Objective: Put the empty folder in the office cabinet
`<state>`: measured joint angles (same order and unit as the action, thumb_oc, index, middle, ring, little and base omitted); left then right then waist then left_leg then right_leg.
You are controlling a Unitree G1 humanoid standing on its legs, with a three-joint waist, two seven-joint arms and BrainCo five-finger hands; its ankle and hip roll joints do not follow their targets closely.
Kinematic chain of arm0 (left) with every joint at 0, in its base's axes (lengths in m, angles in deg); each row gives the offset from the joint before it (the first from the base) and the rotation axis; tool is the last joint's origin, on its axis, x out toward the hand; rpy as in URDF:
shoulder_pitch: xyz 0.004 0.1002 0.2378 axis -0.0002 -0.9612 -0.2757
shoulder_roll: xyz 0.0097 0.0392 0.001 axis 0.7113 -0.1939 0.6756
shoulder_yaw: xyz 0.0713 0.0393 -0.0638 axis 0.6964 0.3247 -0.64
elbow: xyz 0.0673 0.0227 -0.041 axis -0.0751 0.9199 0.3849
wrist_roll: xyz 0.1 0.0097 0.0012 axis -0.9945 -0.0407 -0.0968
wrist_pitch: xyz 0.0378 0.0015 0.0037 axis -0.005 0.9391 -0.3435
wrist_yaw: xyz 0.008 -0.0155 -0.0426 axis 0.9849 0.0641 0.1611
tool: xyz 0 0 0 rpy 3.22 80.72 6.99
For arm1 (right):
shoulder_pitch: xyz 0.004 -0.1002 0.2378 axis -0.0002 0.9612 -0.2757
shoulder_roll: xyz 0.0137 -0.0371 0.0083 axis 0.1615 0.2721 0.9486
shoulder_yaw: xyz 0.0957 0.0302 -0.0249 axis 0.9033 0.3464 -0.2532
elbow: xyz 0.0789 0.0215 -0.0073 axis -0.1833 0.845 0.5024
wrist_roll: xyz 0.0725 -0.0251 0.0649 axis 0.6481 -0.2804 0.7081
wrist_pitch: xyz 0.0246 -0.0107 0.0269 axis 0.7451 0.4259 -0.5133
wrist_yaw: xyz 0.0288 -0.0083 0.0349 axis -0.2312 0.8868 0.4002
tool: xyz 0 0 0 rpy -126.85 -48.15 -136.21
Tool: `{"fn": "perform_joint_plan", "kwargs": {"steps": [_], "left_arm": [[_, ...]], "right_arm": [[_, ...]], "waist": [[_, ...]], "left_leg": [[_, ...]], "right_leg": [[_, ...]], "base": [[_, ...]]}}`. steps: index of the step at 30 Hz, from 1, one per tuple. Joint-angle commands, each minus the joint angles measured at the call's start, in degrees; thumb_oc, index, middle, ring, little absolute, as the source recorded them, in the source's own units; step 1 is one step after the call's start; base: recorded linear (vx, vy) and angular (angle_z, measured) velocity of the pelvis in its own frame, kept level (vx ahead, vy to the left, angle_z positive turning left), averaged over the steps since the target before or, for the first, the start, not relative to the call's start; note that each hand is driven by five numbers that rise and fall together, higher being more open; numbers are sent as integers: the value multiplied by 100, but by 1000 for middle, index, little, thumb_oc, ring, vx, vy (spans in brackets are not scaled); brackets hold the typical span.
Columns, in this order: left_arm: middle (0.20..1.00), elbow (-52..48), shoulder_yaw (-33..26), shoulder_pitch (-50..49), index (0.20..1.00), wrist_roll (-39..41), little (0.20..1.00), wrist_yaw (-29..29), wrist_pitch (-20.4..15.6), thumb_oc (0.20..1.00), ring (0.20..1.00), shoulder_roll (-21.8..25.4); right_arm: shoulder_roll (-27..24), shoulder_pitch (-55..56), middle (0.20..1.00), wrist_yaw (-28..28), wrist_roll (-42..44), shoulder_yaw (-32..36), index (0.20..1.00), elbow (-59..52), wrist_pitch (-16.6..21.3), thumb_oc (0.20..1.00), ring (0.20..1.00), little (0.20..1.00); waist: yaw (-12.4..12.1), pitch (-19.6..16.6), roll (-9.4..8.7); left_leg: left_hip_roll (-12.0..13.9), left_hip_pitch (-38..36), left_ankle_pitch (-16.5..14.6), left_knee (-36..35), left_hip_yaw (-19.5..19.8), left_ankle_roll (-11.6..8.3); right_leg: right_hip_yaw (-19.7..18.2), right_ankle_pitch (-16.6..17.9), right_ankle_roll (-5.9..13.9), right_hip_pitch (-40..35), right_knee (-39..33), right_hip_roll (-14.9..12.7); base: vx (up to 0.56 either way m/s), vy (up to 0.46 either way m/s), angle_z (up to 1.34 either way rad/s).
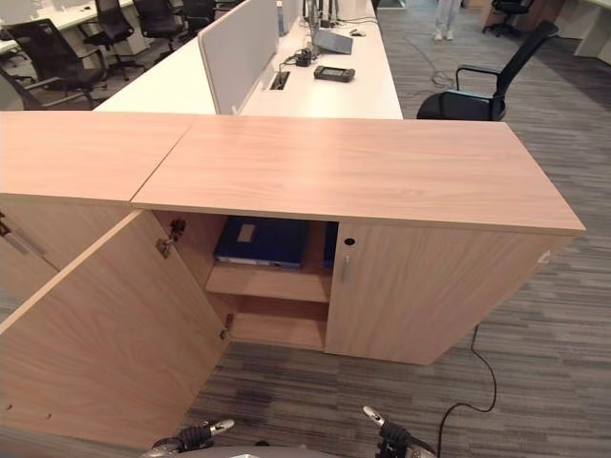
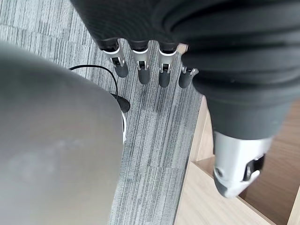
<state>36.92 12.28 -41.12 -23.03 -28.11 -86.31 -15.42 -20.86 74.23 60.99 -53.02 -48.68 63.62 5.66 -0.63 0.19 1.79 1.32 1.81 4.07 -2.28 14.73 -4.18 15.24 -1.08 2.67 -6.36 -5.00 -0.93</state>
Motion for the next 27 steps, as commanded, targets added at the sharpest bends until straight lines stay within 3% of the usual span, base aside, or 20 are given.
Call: {"fn": "perform_joint_plan", "kwargs": {"steps": [1,2,5,6,7,10,16,20,21,27], "left_arm": [[1000,281,72,-217,1000,118,1000,34,52,1000,1000,-197],[1000,281,67,-202,1000,142,1000,38,48,1000,1000,-211],[1000,334,14,-84,1000,204,1000,100,35,1000,1000,-249],[1000,346,-38,-66,1000,215,1000,104,51,1000,1000,-239],[1000,351,-68,-64,1000,220,1000,111,59,1000,1000,-226],[1000,390,-222,-105,1000,290,1000,118,57,1000,1000,-213],[1000,555,-422,-254,1000,151,1000,60,71,1000,1000,-226],[1000,605,-461,-365,1000,34,1000,15,88,1000,1000,-238],[1000,615,-465,-452,1000,-73,1000,-49,103,1000,1000,-239],[1000,545,-539,-520,1000,-129,1000,-80,46,1000,1000,-194]], "right_arm": [[95,2,1000,37,340,191,1000,145,137,1000,1000,1000],[76,6,1000,36,363,209,1000,140,146,1000,1000,1000],[-36,-80,1000,44,431,247,1000,95,163,1000,1000,1000],[-37,-128,1000,42,447,246,1000,94,159,1000,1000,1000],[-30,-152,1000,51,463,255,1000,94,160,1000,1000,1000],[-35,-180,1000,47,431,280,1000,128,141,1000,1000,1000],[-91,-152,1000,6,327,458,1000,128,162,1000,1000,1000],[-86,-69,1000,-10,333,491,1000,101,171,1000,1000,1000],[-107,-39,1000,-14,334,539,1000,105,178,1000,1000,1000],[-208,59,1000,-22,449,872,1000,168,176,1000,1000,1000]], "waist": [[-119,155,-223],[-107,205,-222],[62,323,-217],[79,311,-216],[71,314,-209],[43,280,-218],[69,60,-44],[103,-21,26],[82,-67,76],[62,-205,187]], "left_leg": [[97,75,-588,716,-263,-164],[109,179,-546,790,-419,-174],[525,597,-417,1198,-2233,-46],[699,551,-583,1471,-2631,-68],[784,576,-646,1733,-2787,-74],[939,479,-733,2129,-3087,-116],[1112,-298,-498,1389,-3565,-327],[1133,-446,-390,1115,-3610,-413],[962,-509,-621,775,-3470,-341],[624,-530,-772,263,-3259,-154]], "right_leg": [[185,-406,173,424,628,-412],[280,-417,167,399,606,-435],[717,-360,151,403,527,-582],[799,-427,128,383,534,-568],[854,-424,80,402,523,-555],[1198,-372,21,413,411,-540],[1817,-252,79,473,323,-543],[1997,-212,59,492,235,-524],[2024,-70,109,549,194,-585],[2216,301,329,694,189,-923]], "base": [[-42,-31,68],[-81,-10,84],[-120,-14,87],[-57,-56,104],[-42,-66,88],[-70,-29,49],[-50,55,70],[-113,105,97],[-119,159,58],[-126,237,16]]}}
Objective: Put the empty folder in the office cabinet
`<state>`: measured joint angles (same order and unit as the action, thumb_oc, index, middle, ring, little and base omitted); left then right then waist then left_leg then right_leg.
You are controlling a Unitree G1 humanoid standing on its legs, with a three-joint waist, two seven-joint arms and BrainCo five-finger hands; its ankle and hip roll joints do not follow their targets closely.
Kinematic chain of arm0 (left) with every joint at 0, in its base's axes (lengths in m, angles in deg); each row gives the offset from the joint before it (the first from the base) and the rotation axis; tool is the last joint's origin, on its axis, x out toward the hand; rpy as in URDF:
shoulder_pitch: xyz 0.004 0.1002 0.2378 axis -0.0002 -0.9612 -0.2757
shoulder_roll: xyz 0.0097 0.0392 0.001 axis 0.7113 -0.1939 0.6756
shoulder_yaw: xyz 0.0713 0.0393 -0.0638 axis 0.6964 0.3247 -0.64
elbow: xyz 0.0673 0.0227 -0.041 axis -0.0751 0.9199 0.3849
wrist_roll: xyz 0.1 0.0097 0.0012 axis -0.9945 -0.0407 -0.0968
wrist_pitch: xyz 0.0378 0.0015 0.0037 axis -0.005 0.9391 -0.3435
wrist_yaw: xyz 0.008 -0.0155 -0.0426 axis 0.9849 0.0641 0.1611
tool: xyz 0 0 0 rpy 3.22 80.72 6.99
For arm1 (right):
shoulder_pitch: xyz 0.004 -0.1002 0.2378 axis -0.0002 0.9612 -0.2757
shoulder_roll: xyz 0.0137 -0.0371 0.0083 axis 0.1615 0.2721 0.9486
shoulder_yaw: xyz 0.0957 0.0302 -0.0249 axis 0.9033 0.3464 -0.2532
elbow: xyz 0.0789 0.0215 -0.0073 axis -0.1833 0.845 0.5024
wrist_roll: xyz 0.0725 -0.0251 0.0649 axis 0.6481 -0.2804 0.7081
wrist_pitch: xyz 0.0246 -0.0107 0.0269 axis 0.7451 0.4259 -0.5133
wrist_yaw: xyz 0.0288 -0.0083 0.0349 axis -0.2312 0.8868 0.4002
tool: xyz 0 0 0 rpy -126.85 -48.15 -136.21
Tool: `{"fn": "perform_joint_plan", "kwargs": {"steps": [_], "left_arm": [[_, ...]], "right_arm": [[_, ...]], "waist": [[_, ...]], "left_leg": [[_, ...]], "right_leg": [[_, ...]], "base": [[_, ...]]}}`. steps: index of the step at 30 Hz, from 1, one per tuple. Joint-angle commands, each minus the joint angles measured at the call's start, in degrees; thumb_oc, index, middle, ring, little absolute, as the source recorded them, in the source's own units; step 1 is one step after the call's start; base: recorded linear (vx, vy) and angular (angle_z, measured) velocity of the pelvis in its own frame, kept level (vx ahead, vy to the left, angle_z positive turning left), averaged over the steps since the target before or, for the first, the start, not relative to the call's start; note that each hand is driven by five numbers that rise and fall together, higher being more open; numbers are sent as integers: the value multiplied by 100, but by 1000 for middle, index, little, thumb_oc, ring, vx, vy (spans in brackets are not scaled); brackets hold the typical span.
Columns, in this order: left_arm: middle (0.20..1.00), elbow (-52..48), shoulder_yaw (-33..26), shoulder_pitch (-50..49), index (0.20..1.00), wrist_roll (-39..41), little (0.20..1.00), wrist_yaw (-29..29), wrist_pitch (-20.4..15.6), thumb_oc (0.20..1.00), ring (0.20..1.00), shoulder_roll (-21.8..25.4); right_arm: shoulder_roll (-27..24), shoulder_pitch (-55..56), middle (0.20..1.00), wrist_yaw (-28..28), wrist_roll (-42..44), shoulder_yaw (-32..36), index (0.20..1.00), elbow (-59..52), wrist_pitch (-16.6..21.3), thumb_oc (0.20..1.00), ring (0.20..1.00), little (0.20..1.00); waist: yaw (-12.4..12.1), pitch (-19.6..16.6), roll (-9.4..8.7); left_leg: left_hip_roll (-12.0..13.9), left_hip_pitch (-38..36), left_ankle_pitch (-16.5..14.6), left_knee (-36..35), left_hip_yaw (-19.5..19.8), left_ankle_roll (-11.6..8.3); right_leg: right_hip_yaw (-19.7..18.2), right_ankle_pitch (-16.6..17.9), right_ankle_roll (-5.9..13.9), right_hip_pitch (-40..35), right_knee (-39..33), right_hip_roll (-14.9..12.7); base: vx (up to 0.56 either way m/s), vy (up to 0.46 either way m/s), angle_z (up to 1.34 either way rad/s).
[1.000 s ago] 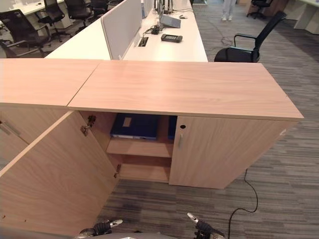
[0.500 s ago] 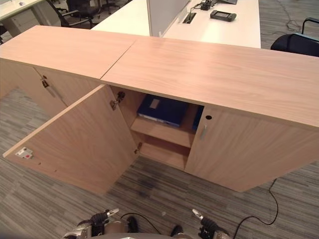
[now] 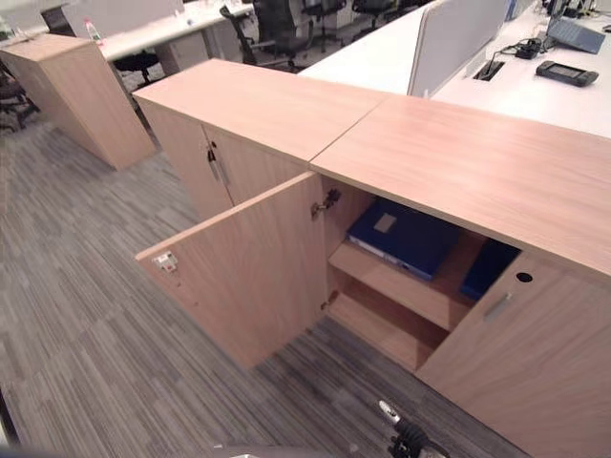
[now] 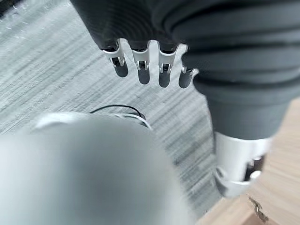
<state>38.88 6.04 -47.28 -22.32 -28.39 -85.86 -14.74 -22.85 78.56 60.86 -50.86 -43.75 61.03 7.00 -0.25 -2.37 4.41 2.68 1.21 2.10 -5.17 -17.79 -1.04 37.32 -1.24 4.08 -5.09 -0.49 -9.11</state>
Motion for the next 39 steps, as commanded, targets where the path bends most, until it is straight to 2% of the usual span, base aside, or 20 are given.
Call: {"fn": "perform_joint_plan", "kwargs": {"steps": [1,6,7,8,9,12,14,15,17,19,22,23,24,25,26,27,30,35,39], "left_arm": [[1000,306,54,110,1000,-191,1000,-47,-11,1000,1000,-211],[1000,216,-124,194,1000,-141,1000,50,-63,1000,1000,35],[1000,134,-231,429,1000,-179,1000,244,-150,1000,1000,325],[1000,137,-239,440,1000,-180,1000,246,-150,1000,1000,332],[1000,37,-293,565,1000,-209,1000,355,-223,1000,1000,539],[1000,-37,-339,621,1000,-326,1000,372,-266,1000,1000,741],[1000,-210,-423,859,1000,-309,1000,464,-303,1000,1000,1105],[1000,-211,-424,864,1000,-310,1000,464,-299,1000,1000,1114],[1000,-416,-370,1430,1000,-384,1000,626,-339,1000,1000,1453],[1000,-488,-319,1585,1000,-364,1000,659,-348,1000,1000,1517],[1000,-1072,-96,2062,1000,-222,1000,712,-341,1000,1000,1688],[1000,-1194,32,2262,1000,-166,1000,770,-349,1000,1000,1725],[1000,-1191,34,2269,1000,-165,1000,771,-350,1000,1000,1723],[1000,-1335,80,2280,1000,-110,1000,765,-358,1000,1000,1704],[1000,-1393,91,2238,1000,32,1000,696,-351,1000,1000,1680],[1000,-1182,-35,2232,1000,170,1000,773,-385,1000,1000,1698],[1000,-398,-237,2482,1000,92,1000,692,-299,1000,1000,1843],[1000,526,-846,2693,1000,132,1000,401,-137,1000,1000,2698],[1000,519,-918,2638,1000,60,1000,341,-109,1000,1000,2846]], "right_arm": [[-34,-381,1000,-18,280,447,1000,439,39,1000,1000,1000],[-116,-373,1000,-24,390,628,1000,439,59,1000,1000,1000],[-115,-382,1000,-29,469,659,1000,388,62,1000,1000,1000],[-107,-393,1000,-26,471,657,1000,386,61,1000,1000,1000],[-88,-448,1000,-18,600,605,1000,335,90,1000,1000,1000],[-50,-406,1000,-25,660,530,1000,330,108,1000,1000,1000],[-59,-341,1000,-8,669,498,1000,339,124,1000,1000,1000],[-51,-346,1000,-7,669,501,1000,340,125,1000,1000,1000],[-110,-365,1000,58,766,524,1000,232,191,1000,1000,1000],[-138,-373,1000,66,804,526,1000,206,199,1000,1000,1000],[-351,-462,1000,114,747,487,1000,201,210,1000,1000,1000],[-491,-553,1000,158,664,445,1000,192,219,1000,1000,1000],[-493,-557,1000,158,663,449,1000,194,218,1000,1000,1000],[-547,-565,1000,164,626,448,1000,179,220,1000,1000,1000],[-588,-512,1000,159,591,445,1000,171,229,1000,1000,1000],[-558,-565,1000,138,638,424,1000,135,228,1000,1000,1000],[-587,-512,1000,98,593,444,1000,109,211,1000,1000,1000],[-770,-343,1000,-9,459,636,1000,204,100,1000,1000,1000],[-794,-276,1000,-27,430,689,1000,228,82,1000,1000,1000]], "waist": [[14,30,-54],[0,16,-8],[81,80,16],[77,95,8],[129,153,7],[92,150,-36],[61,100,-136],[63,108,-144],[126,87,-226],[154,115,-248],[163,277,-257],[101,393,-265],[102,393,-266],[44,393,-314],[42,389,-306],[75,342,-300],[200,87,-174],[303,-82,-43],[298,-97,-57]], "left_leg": [[418,-454,-584,508,25,-438],[201,-414,-600,405,147,-336],[120,-381,-690,494,329,-251],[121,-383,-699,504,321,-249],[104,-445,-776,566,326,-209],[121,-501,-788,636,270,-213],[212,-505,-759,751,244,-293],[215,-504,-762,759,247,-297],[408,-490,-784,926,235,-417],[466,-447,-805,1062,237,-453],[912,-109,-591,2367,369,-714],[912,194,-466,2529,741,-725],[906,195,-463,2523,743,-721],[673,357,-713,2143,1028,-605],[586,312,-692,1802,1078,-560],[376,175,-561,1385,1116,-461],[179,-246,-630,928,930,-374],[78,-609,-592,521,738,-275],[43,-617,-629,544,707,-230]], "right_leg": [[31,383,232,598,-257,-173],[104,538,344,601,-262,-381],[-250,480,354,662,-175,-409],[-262,470,353,666,-159,-413],[-741,422,365,746,-119,-323],[-870,380,321,664,-176,-219],[-835,296,287,499,-301,-87],[-832,297,283,490,-309,-82],[-831,152,231,370,-335,62],[-852,116,203,351,-332,101],[-1001,-158,-68,125,-386,458],[-1087,-257,-106,95,-409,507],[-1083,-257,-104,97,-408,502],[-1176,-241,-55,113,-421,436],[-1184,-232,-23,117,-415,435],[-1259,-112,4,225,-385,403],[-1466,7,100,162,-423,349],[-1619,97,214,111,-430,279],[-1676,147,259,140,-417,248]], "base": [[-66,191,30],[-48,142,24],[15,46,39],[53,53,65],[59,-3,53],[68,-60,13],[67,-127,-31],[71,-141,-20],[106,-205,-6],[55,-170,4],[44,-248,-10],[-31,-96,-58],[-25,-8,-65],[28,50,-75],[-23,113,-62],[4,130,-36],[99,163,-52],[54,124,-22],[1,46,-5]]}}
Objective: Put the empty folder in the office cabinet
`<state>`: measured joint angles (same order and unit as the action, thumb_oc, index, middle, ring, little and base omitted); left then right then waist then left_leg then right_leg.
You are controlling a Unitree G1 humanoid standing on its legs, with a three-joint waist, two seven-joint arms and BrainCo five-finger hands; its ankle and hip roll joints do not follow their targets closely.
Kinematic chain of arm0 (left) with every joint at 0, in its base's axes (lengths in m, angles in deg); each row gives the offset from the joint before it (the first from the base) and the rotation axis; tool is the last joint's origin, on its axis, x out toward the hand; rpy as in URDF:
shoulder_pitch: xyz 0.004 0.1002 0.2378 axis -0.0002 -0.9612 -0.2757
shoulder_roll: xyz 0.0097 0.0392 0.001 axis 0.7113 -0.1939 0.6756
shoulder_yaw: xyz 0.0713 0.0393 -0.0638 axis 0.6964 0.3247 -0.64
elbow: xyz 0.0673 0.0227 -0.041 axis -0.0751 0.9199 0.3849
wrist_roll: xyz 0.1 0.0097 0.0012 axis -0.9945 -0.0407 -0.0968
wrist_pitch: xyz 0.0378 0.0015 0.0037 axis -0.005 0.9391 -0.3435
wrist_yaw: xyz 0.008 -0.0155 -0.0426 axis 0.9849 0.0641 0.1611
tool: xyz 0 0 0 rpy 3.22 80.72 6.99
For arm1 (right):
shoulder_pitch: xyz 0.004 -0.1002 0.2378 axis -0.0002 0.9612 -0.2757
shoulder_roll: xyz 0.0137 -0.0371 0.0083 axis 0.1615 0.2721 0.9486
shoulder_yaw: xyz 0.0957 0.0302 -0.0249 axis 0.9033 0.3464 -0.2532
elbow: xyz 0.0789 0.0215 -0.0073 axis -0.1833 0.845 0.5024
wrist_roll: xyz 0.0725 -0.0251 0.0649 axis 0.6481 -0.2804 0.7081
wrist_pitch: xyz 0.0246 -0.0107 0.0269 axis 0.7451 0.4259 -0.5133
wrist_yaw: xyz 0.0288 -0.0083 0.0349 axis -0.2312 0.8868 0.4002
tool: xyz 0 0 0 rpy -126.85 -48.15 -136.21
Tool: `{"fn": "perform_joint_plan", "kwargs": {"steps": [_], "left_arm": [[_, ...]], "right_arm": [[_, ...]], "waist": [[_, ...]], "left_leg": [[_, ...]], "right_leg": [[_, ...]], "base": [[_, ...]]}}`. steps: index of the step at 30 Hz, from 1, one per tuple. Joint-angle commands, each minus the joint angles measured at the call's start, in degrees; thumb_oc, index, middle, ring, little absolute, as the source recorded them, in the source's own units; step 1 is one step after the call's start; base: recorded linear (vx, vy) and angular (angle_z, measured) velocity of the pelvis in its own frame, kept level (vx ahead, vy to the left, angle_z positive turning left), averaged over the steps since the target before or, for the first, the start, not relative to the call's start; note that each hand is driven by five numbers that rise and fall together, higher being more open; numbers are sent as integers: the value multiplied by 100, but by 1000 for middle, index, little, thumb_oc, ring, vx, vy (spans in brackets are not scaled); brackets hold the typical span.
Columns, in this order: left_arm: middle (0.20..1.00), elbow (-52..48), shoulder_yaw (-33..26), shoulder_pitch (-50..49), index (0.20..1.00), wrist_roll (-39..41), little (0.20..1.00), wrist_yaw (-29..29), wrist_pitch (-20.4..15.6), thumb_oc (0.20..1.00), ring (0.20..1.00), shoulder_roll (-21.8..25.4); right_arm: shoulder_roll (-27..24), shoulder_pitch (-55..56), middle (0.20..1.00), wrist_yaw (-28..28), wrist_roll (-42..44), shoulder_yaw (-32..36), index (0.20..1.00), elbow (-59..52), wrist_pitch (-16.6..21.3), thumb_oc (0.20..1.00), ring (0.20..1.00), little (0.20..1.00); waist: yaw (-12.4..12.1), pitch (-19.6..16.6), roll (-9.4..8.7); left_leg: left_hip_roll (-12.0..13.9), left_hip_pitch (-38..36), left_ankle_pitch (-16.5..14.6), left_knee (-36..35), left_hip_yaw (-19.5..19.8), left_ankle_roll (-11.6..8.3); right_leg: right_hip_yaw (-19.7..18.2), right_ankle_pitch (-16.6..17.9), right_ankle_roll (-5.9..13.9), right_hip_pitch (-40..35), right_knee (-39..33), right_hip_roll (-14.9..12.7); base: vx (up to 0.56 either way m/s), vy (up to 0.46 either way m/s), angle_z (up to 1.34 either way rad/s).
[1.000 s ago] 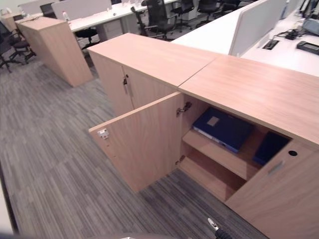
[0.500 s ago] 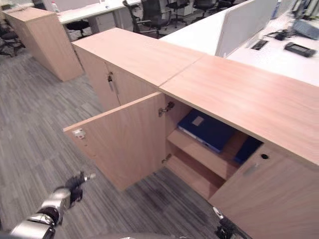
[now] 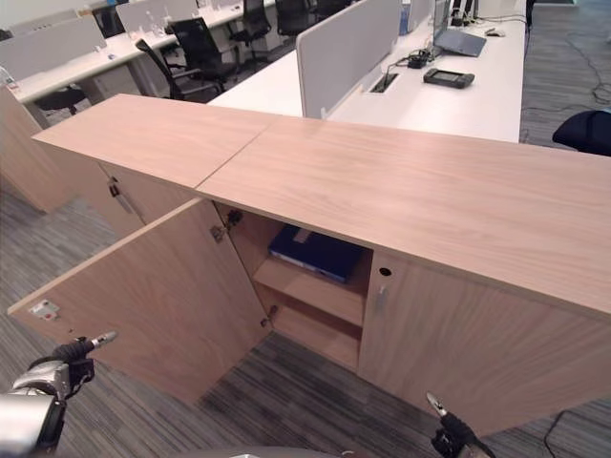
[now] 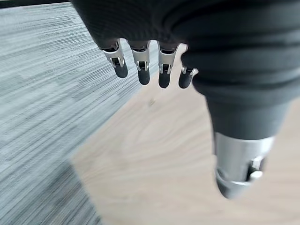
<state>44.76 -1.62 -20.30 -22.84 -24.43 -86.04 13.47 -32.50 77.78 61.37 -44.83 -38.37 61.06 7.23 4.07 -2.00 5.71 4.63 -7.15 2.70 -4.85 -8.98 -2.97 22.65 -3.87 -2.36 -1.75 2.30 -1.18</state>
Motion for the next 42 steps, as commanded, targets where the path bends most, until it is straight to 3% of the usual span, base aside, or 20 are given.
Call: {"fn": "perform_joint_plan", "kwargs": {"steps": [1,13,19,30,35,42], "left_arm": [[1000,-71,-153,-62,1000,113,1000,-54,-90,1000,1000,24],[1000,359,-455,-974,1000,276,1000,-303,43,1000,1000,-691],[1000,527,-620,-1267,1000,207,1000,-403,118,1000,1000,-715],[1000,448,-955,-1186,1000,73,1000,-91,65,1000,1000,152],[1000,177,-730,-792,1000,-77,1000,110,-76,1000,1000,542],[1000,99,-482,-400,1000,-172,1000,190,-125,1000,1000,718]], "right_arm": [[170,-196,1000,-78,-173,151,1000,225,58,1000,1000,1000],[317,-196,1000,-89,-161,147,1000,206,21,1000,1000,1000],[336,-148,1000,-102,-192,159,1000,222,-7,1000,1000,1000],[357,-36,1000,-59,-172,165,1000,80,31,1000,1000,1000],[388,-8,1000,-42,-188,93,1000,22,89,1000,1000,1000],[372,-60,1000,-27,-219,-13,1000,-84,122,1000,1000,1000]], "waist": [[-136,-138,-187],[-216,-240,-265],[-247,-272,-291],[-297,-291,-354],[-292,-265,-400],[-255,-252,-387]], "left_leg": [[-152,222,-690,513,-176,-36],[-204,198,-655,404,-189,33],[-202,175,-645,368,-169,37],[-196,170,-632,342,-148,27],[-215,231,-617,370,-148,30],[-207,233,-656,394,-183,26]], "right_leg": [[-210,410,904,-193,-696,-546],[-257,466,942,-150,-727,-581],[-255,455,947,-171,-730,-569],[-254,457,975,-166,-730,-552],[-249,490,1004,-122,-730,-572],[-265,507,1029,-116,-730,-568]], "base": [[-19,35,2],[9,14,-4],[6,-1,3],[0,0,0],[-6,-1,0],[0,0,0]]}}
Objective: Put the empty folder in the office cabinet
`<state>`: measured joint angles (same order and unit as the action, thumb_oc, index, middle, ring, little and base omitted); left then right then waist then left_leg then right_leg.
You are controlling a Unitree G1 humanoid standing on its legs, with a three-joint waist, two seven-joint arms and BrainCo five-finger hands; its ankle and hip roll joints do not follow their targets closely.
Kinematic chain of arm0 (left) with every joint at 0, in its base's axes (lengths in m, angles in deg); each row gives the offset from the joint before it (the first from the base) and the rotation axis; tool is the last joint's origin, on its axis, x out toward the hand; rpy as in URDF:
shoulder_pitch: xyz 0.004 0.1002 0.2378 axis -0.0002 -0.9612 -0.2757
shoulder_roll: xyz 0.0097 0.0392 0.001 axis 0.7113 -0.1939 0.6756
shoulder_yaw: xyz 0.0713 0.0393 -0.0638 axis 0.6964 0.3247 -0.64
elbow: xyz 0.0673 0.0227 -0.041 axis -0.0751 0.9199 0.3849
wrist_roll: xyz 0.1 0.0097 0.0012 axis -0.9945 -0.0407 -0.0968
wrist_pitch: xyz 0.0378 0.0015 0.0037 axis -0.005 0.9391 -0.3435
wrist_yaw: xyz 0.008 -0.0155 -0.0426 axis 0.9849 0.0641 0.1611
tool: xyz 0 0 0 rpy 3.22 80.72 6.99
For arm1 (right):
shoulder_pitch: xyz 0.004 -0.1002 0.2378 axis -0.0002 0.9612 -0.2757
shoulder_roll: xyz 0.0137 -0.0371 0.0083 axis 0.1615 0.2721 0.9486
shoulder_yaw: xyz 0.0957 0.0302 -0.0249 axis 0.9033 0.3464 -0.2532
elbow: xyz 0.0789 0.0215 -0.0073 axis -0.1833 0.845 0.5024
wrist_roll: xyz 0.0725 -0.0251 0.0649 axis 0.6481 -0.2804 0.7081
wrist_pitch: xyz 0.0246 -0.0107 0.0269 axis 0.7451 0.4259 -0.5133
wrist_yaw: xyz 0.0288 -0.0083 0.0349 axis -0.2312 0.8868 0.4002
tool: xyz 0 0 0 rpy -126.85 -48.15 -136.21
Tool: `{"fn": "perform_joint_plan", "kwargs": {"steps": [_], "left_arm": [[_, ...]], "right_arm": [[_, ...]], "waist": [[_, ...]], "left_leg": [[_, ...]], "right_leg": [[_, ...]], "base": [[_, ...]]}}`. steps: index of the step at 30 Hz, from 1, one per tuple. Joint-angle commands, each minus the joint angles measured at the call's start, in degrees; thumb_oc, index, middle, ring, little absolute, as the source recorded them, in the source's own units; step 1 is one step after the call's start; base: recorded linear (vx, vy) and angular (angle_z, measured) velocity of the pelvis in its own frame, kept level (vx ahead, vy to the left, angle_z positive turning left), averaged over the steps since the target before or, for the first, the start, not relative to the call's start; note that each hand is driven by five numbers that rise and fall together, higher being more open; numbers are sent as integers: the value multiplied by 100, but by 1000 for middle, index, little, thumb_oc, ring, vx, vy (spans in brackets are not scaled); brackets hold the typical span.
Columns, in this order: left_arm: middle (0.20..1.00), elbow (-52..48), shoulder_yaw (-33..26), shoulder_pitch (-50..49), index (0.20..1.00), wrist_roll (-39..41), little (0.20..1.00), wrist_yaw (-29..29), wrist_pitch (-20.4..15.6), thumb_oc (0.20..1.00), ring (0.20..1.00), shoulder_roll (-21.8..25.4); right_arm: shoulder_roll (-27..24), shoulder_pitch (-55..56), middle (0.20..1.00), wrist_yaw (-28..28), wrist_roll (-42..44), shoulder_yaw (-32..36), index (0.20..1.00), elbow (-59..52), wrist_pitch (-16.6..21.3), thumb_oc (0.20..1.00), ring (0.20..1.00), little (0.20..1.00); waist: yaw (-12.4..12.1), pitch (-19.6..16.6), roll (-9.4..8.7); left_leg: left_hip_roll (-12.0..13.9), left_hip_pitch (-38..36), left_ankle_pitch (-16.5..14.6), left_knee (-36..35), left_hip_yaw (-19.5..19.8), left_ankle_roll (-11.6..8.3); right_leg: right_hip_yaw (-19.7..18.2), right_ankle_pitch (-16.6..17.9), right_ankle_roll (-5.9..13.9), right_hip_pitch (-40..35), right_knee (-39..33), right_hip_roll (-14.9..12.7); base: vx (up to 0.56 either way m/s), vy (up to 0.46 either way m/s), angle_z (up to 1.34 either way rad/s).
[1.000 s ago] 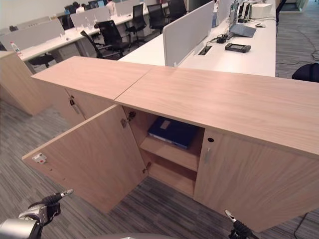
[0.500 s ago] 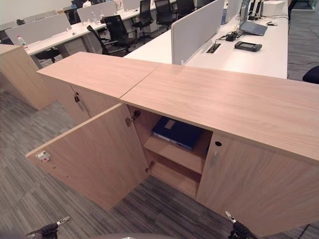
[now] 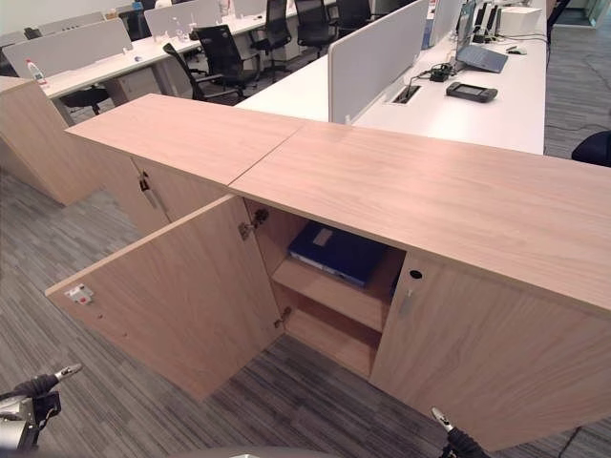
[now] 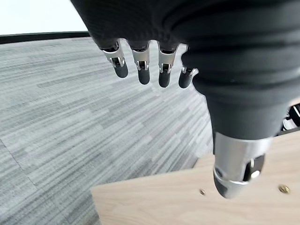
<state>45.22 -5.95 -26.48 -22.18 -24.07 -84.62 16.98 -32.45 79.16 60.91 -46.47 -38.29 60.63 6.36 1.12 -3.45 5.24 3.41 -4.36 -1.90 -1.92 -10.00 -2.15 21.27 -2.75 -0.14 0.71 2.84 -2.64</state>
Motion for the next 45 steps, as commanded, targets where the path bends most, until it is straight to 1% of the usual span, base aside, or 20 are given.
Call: {"fn": "perform_joint_plan", "kwargs": {"steps": [1,8,12,13,15,18,22,24,25,27,31,36,38,39,40,41,42,43,44,45], "left_arm": [[1000,54,-25,263,1000,-267,1000,166,-274,1000,1000,400],[1000,-168,266,679,1000,-391,1000,245,-347,1000,1000,587],[1000,-269,526,1020,1000,-476,1000,291,-393,1000,1000,683],[1000,-316,691,1180,1000,-586,1000,331,-414,1000,1000,722],[1000,-321,729,1247,1000,-616,1000,344,-415,1000,1000,746],[1000,-318,880,1495,1000,-755,1000,387,-431,1000,1000,896],[1000,-268,1014,1791,1000,-904,1000,433,-441,1000,1000,1238],[1000,-287,1090,1885,1000,-963,1000,474,-444,1000,1000,1272],[1000,-360,1197,2097,1000,-962,1000,483,-464,1000,1000,1329],[1000,-390,1222,2186,1000,-909,1000,488,-472,1000,1000,1302],[1000,-761,1406,2495,1000,-764,1000,588,-556,1000,1000,1058],[1000,-1378,1583,2588,1000,-546,1000,678,-671,1000,1000,455],[1000,-1657,1563,2511,1000,-450,1000,715,-709,1000,1000,151],[1000,-2063,1621,2324,1000,-408,1000,773,-765,1000,1000,-302],[1000,-2066,1619,2320,1000,-409,1000,774,-763,1000,1000,-303],[1000,-2533,1699,2054,1000,-477,1000,812,-809,1000,1000,-698],[1000,-2554,1692,2034,1000,-484,1000,819,-799,1000,1000,-706],[1000,-2702,1751,1910,1000,-546,1000,798,-808,1000,1000,-892],[1000,-2881,1891,1628,1000,-711,1000,751,-766,1000,1000,-1271],[1000,-2886,1985,1555,1000,-833,1000,718,-737,1000,1000,-1391]], "right_arm": [[358,-203,1000,24,-63,-26,1000,-61,216,1000,1000,1000],[312,-198,1000,34,-55,-75,1000,-201,242,1000,1000,1000],[335,-170,1000,29,-18,-133,1000,-255,259,1000,1000,1000],[329,-145,1000,19,17,-160,1000,-285,259,1000,1000,1000],[336,-130,1000,15,12,-163,1000,-308,257,1000,1000,1000],[322,-116,1000,3,13,-184,1000,-335,267,1000,1000,1000],[306,-45,1000,-25,11,-215,1000,-387,260,1000,1000,1000],[317,-18,1000,-20,11,-220,1000,-376,269,1000,1000,1000],[318,6,1000,-31,1,-235,1000,-355,269,1000,1000,1000],[322,3,1000,-35,5,-243,1000,-340,268,1000,1000,1000],[346,13,1000,-14,28,-281,1000,-373,297,1000,1000,1000],[417,-44,1000,10,82,-330,1000,-386,337,1000,1000,1000],[450,-78,1000,27,92,-337,1000,-363,348,1000,1000,1000],[489,-104,1000,41,92,-335,1000,-322,350,1000,1000,1000],[488,-103,1000,40,92,-335,1000,-322,350,1000,1000,1000],[536,-110,1000,81,90,-310,1000,-324,353,1000,1000,1000],[531,-101,1000,82,89,-310,1000,-326,353,1000,1000,1000],[545,-104,1000,86,88,-297,1000,-323,350,1000,1000,1000],[551,-105,1000,103,80,-266,1000,-320,325,1000,1000,1000],[553,-124,1000,111,75,-259,1000,-314,315,1000,1000,1000]], "waist": [[52,-125,-351],[78,-103,-358],[109,-129,-400],[133,-126,-390],[142,-148,-404],[169,-153,-404],[216,-176,-420],[219,-166,-435],[236,-171,-457],[244,-174,-468],[263,-162,-480],[271,-156,-528],[269,-146,-534],[268,-121,-549],[268,-125,-548],[268,-110,-575],[266,-116,-569],[268,-108,-581],[272,-109,-587],[275,-107,-592]], "left_leg": [[-101,-11,-169,99,-81,-48],[-67,-18,-199,104,-121,-61],[-79,12,-172,94,-140,-58],[-62,-27,-199,93,-171,-65],[-73,-2,-173,86,-178,-59],[-73,-16,-168,71,-217,-56],[-57,-38,-164,55,-298,-62],[-47,-55,-165,51,-320,-66],[-45,-60,-166,49,-332,-71],[-46,-59,-165,47,-334,-70],[-28,-89,-182,37,-328,-75],[-48,-39,-157,46,-286,-68],[-57,-37,-158,45,-269,-67],[-61,-40,-161,56,-249,-60],[-61,-37,-161,56,-249,-60],[-62,-38,-164,57,-233,-54],[-62,-40,-165,57,-232,-54],[-62,-36,-165,59,-229,-52],[-67,-37,-173,65,-220,-49],[-66,-38,-176,66,-221,-47]], "right_leg": [[-124,411,810,-328,-784,-437],[-163,431,833,-313,-784,-421],[-180,464,841,-270,-784,-437],[-195,461,851,-299,-784,-423],[-196,478,852,-266,-784,-437],[-219,496,861,-246,-784,-426],[-274,519,878,-219,-784,-407],[-290,524,884,-223,-784,-403],[-301,522,889,-215,-784,-390],[-307,522,890,-212,-784,-385],[-306,505,894,-235,-784,-374],[-273,511,895,-213,-784,-400],[-256,505,892,-219,-784,-405],[-239,501,887,-241,-784,-411],[-238,501,888,-239,-784,-411],[-221,490,880,-253,-784,-417],[-220,489,880,-255,-784,-417],[-214,487,878,-258,-784,-418],[-213,481,874,-265,-784,-420],[-205,481,873,-267,-784,-422]], "base": [[0,0,0],[0,0,0],[-10,-1,0],[0,0,0],[-8,2,-2],[-15,8,-4],[0,2,-9],[-14,-3,-14],[-19,-2,-7],[0,0,0],[0,0,0],[0,0,0],[0,0,0],[0,0,0],[-16,-6,7],[-6,-5,5],[0,0,0],[0,-3,-3],[0,0,0],[6,-5,5]]}}
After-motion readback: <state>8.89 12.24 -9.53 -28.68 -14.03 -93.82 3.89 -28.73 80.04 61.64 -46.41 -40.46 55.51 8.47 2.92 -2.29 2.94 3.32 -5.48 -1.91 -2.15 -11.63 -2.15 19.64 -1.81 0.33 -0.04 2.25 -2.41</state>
